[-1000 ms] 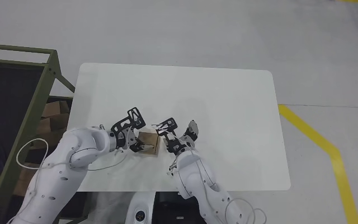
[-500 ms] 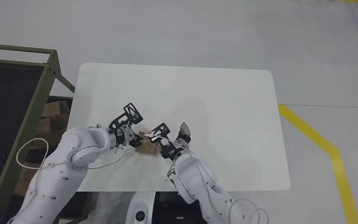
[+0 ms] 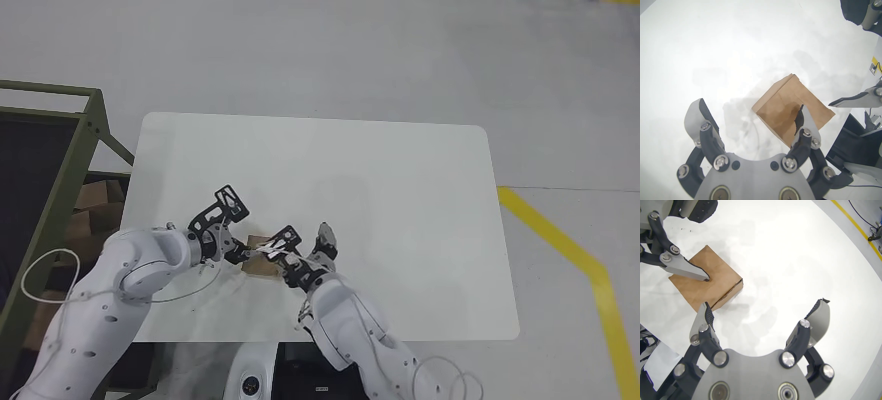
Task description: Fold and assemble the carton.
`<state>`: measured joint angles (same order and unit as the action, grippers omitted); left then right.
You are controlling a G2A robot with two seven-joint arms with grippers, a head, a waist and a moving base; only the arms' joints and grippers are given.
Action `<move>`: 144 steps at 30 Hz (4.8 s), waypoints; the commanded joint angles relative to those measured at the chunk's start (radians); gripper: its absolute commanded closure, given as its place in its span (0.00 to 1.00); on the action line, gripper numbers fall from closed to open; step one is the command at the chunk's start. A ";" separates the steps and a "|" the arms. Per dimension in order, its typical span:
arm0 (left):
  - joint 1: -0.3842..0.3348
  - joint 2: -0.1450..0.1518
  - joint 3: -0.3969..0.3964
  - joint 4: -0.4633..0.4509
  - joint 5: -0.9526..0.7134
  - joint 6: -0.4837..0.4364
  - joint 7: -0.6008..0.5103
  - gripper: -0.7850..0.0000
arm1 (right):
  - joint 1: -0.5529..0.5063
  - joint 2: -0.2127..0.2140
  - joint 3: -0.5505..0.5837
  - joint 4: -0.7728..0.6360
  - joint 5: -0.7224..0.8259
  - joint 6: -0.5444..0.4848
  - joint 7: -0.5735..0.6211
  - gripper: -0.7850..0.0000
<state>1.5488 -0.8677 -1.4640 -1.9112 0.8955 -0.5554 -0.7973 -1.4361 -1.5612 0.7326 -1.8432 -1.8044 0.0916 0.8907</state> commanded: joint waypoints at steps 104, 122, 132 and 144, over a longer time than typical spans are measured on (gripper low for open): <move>-0.137 0.009 0.035 0.229 -0.185 0.035 -0.094 0.00 | -0.126 0.108 0.262 0.108 0.108 -0.566 -0.562 0.00; -0.185 0.006 0.097 0.234 -0.183 0.040 -0.116 0.00 | 0.031 0.099 0.173 0.376 0.133 -0.542 -0.839 0.00; -0.202 0.005 0.123 0.234 -0.180 0.043 -0.122 0.00 | 0.076 0.097 0.145 0.462 0.168 -0.542 -0.949 0.00; -0.205 0.007 0.140 0.229 -0.168 0.041 -0.121 0.00 | 0.093 0.088 0.097 0.539 0.169 -0.460 -1.061 0.00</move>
<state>1.3442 -0.8607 -1.3255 -1.6820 0.7258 -0.5147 -0.9194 -1.3459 -1.4721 0.8316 -1.3102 -1.6386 -0.3695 -0.1673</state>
